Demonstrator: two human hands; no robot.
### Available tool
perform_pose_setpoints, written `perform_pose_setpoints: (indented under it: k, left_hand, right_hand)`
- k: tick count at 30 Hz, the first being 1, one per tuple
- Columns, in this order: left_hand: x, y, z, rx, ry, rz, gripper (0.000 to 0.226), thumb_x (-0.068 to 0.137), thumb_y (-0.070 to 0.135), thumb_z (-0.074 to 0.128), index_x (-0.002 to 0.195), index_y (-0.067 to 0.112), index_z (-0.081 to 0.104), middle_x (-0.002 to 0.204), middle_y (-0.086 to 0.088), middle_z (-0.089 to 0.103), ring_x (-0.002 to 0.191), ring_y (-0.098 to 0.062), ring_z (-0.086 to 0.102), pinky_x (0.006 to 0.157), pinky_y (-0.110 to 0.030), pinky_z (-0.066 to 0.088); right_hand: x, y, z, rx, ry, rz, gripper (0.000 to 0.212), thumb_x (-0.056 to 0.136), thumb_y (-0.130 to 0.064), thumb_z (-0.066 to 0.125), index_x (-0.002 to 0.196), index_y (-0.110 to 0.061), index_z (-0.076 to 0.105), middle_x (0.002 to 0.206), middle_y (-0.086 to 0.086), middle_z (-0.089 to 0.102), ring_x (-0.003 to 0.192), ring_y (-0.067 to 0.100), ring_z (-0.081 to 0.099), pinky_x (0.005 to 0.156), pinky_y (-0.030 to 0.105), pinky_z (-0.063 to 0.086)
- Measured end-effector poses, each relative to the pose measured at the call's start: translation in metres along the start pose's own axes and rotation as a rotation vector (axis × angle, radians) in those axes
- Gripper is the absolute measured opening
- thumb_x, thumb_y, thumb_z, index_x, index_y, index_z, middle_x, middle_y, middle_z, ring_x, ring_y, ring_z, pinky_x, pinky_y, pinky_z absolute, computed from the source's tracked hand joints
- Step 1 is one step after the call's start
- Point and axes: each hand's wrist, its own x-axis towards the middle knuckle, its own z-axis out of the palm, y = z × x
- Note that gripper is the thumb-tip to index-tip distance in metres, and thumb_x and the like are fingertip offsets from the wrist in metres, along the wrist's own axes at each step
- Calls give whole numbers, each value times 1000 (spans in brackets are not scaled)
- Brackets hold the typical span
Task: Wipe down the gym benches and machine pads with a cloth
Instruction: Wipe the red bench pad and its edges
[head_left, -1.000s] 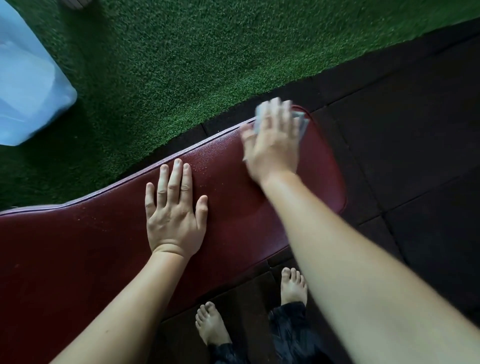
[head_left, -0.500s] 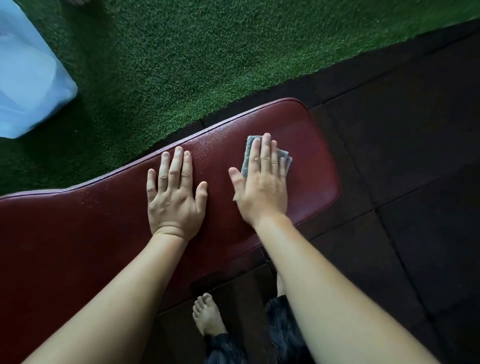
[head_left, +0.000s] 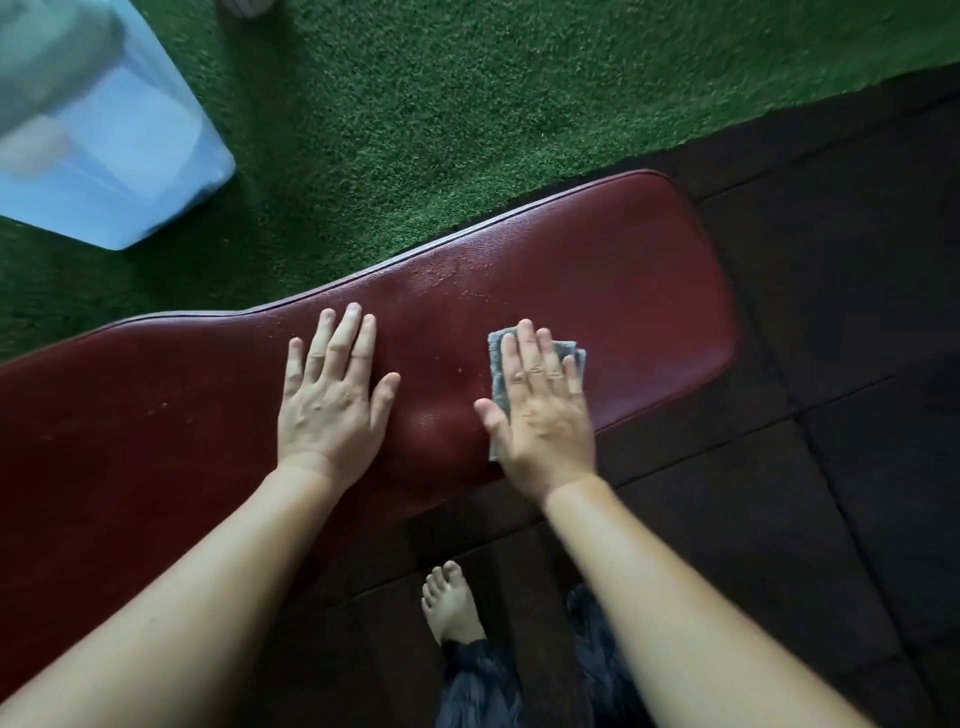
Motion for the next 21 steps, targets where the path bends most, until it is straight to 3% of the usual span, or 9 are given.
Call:
perform_pose_setpoints:
  k: [2, 5, 7, 9, 12, 14, 16, 19, 21]
  left_hand:
    - [-16, -24, -2, 48, -7, -15, 72, 102, 53, 30, 164, 18, 26, 173, 3, 15, 161, -20, 8, 129, -55, 7]
    - [-28, -42, -2, 64, 6, -9, 71, 102, 52, 28, 165, 20, 23, 174, 5, 11, 161, -18, 7, 128, -56, 8]
    - [-28, -42, 1, 60, 36, 0, 69, 102, 50, 29, 165, 21, 24, 174, 5, 12, 161, -19, 9, 128, -56, 9]
    - [-28, -41, 3, 58, 64, 2, 68, 102, 49, 31, 164, 20, 26, 174, 4, 15, 160, -20, 12, 128, -56, 10]
    - [-30, -42, 6, 48, 99, 7, 67, 102, 48, 32, 164, 21, 28, 173, 3, 17, 160, -20, 15, 128, -56, 11]
    - [-30, -43, 6, 43, 110, 7, 67, 103, 48, 33, 164, 21, 28, 173, 4, 18, 160, -20, 15, 128, -55, 11]
    - [-30, -43, 6, 33, 115, 7, 67, 103, 48, 34, 164, 21, 27, 173, 4, 17, 160, -20, 15, 128, -55, 11]
    - [-31, -42, 7, 34, 124, 9, 67, 103, 47, 34, 164, 21, 27, 173, 4, 17, 160, -20, 15, 128, -56, 12]
    - [-30, -42, 8, 37, 133, 11, 67, 103, 47, 34, 164, 21, 28, 173, 3, 17, 160, -20, 15, 128, -56, 12]
  right_hand:
    - [8, 34, -3, -42, 6, 18, 80, 100, -60, 31, 163, -12, 21, 171, 9, 13, 159, 27, 9, 127, 51, 10]
    - [20, 72, -20, -33, 46, 302, 85, 99, -66, 20, 164, -11, 16, 172, 9, 9, 159, 27, 5, 127, 52, 6]
    - [20, 52, -19, -6, 86, 406, 86, 99, -67, 16, 164, -9, 14, 172, 10, 8, 159, 27, 4, 127, 51, 4]
    - [13, 4, -7, -31, 105, 346, 85, 101, -64, 18, 163, -7, 14, 172, 12, 7, 159, 29, 4, 128, 51, 4]
    - [-6, -61, 18, -72, 31, 101, 82, 101, -61, 26, 164, -9, 16, 172, 10, 6, 159, 27, 2, 128, 48, 1]
    - [-7, -64, 21, -95, -25, -62, 81, 100, -60, 31, 163, -11, 19, 172, 8, 9, 159, 24, 4, 129, 46, 1]
    - [1, -32, 15, -142, -28, -109, 79, 99, -57, 32, 163, -12, 19, 172, 8, 10, 159, 26, 7, 128, 46, 1]
    - [16, 24, -8, -95, 36, 231, 81, 100, -58, 25, 164, -9, 12, 172, 11, 6, 159, 27, 4, 128, 48, 3]
    - [22, 14, -11, -64, 69, 416, 85, 99, -62, 19, 164, -7, 11, 172, 13, 5, 159, 28, 3, 128, 48, 0]
